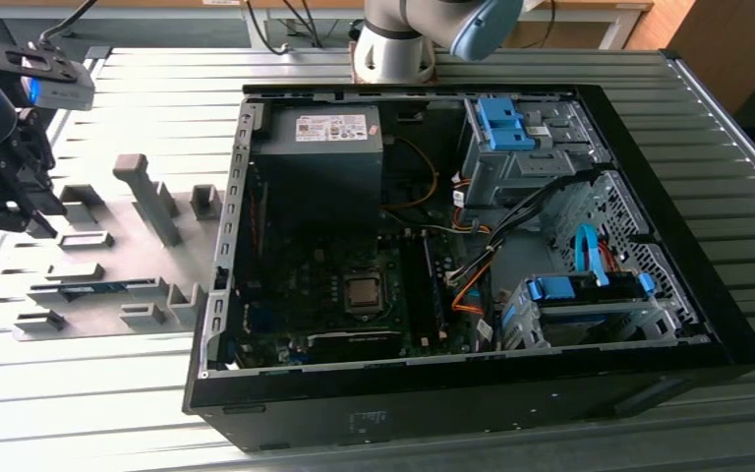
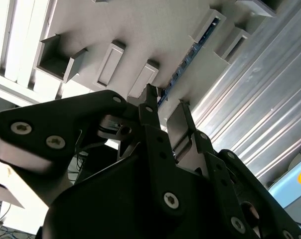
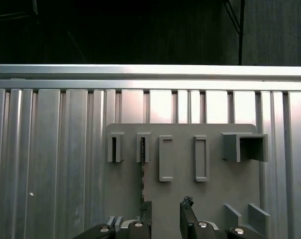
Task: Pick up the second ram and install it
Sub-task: 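Pick up the second ram and move it above second insertion slot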
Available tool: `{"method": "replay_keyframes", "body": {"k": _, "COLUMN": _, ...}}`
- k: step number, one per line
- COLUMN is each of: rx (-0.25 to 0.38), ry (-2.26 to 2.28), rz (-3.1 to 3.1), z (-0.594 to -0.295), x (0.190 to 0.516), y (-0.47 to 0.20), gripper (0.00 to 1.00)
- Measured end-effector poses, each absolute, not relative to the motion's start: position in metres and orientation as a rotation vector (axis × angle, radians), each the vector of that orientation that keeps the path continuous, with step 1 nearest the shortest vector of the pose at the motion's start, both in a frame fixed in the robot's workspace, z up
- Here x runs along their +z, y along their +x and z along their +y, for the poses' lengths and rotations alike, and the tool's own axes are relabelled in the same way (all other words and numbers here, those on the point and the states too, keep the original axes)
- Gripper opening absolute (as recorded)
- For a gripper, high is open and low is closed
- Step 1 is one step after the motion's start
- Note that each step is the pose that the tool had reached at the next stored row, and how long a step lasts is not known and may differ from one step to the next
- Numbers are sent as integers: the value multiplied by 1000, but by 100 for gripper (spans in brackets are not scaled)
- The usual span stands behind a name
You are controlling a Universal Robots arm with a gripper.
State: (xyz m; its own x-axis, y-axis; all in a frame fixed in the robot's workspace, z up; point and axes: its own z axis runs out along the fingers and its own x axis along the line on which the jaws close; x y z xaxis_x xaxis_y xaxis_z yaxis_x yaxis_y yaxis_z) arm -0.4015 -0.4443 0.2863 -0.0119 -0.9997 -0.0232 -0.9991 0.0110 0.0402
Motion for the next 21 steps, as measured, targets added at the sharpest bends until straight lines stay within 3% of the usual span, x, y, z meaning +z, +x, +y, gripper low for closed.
{"method": "replay_keyframes", "body": {"k": 21, "rx": -70, "ry": 2200, "rz": -2225, "z": -445, "x": 279, "y": -402, "gripper": 36}}
